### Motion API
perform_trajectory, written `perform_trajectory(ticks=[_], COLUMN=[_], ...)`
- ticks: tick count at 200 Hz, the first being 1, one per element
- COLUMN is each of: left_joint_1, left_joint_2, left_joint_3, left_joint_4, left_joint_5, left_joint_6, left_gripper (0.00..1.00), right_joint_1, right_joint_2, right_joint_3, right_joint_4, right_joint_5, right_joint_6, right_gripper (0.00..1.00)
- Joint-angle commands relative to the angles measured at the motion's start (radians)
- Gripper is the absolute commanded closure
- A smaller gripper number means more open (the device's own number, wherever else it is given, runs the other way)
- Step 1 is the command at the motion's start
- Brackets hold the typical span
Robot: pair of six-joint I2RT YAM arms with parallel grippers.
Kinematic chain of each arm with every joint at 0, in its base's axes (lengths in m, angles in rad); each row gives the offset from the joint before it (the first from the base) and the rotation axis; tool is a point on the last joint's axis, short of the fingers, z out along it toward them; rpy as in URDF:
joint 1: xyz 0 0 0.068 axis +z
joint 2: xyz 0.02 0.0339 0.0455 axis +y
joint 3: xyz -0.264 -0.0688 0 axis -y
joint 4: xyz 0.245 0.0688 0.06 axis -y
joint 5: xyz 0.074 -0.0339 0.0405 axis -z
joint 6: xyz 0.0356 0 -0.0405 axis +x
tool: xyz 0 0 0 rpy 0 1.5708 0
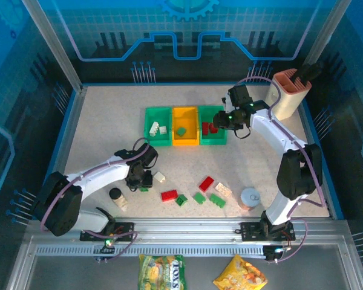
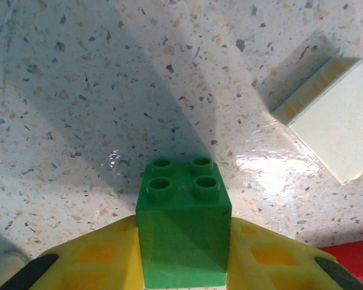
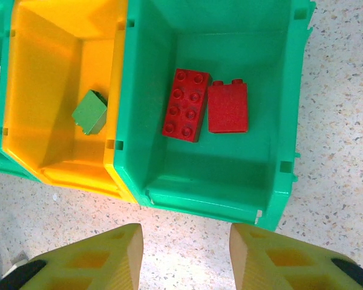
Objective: Sort the legos into containers by color
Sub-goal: Pick up the lego from the bottom-left of the table, then place the lego in the container.
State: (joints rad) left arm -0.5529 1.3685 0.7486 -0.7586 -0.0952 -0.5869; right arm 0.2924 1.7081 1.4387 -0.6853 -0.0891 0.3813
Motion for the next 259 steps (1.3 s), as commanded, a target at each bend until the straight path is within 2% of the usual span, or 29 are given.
perform_trajectory(ticks=[1, 40, 86, 178, 259], left_joint_1=[-0.007, -0.006, -0.007, -0.022, -0.023], left_joint_2=[0.008, 0.039, 0.147, 0.441, 0.654], left_joint_3=[0.056, 0.133, 0.281, 0.725, 1.022], left_joint_4=[-0.025, -0.007, 0.021, 0.016, -0.006], left_joint_5=[-0.028, -0.012, 0.016, 0.069, 0.07], left_joint_6=[0.032, 0.047, 0.083, 0.184, 0.217], left_gripper=[0.68, 0.68, 0.68, 0.67, 0.67], right_joint_1=[-0.012, -0.012, -0.013, -0.018, -0.018], right_joint_2=[-0.041, -0.076, -0.135, -0.251, -0.348], right_joint_3=[-0.016, -0.041, -0.082, -0.197, -0.253], right_joint_4=[-0.032, -0.043, -0.068, -0.11, -0.158], right_joint_5=[0.004, 0.023, 0.066, 0.105, 0.145], right_joint_6=[-0.015, -0.02, -0.032, -0.028, -0.018], right_gripper=[0.57, 0.57, 0.57, 0.57, 0.57])
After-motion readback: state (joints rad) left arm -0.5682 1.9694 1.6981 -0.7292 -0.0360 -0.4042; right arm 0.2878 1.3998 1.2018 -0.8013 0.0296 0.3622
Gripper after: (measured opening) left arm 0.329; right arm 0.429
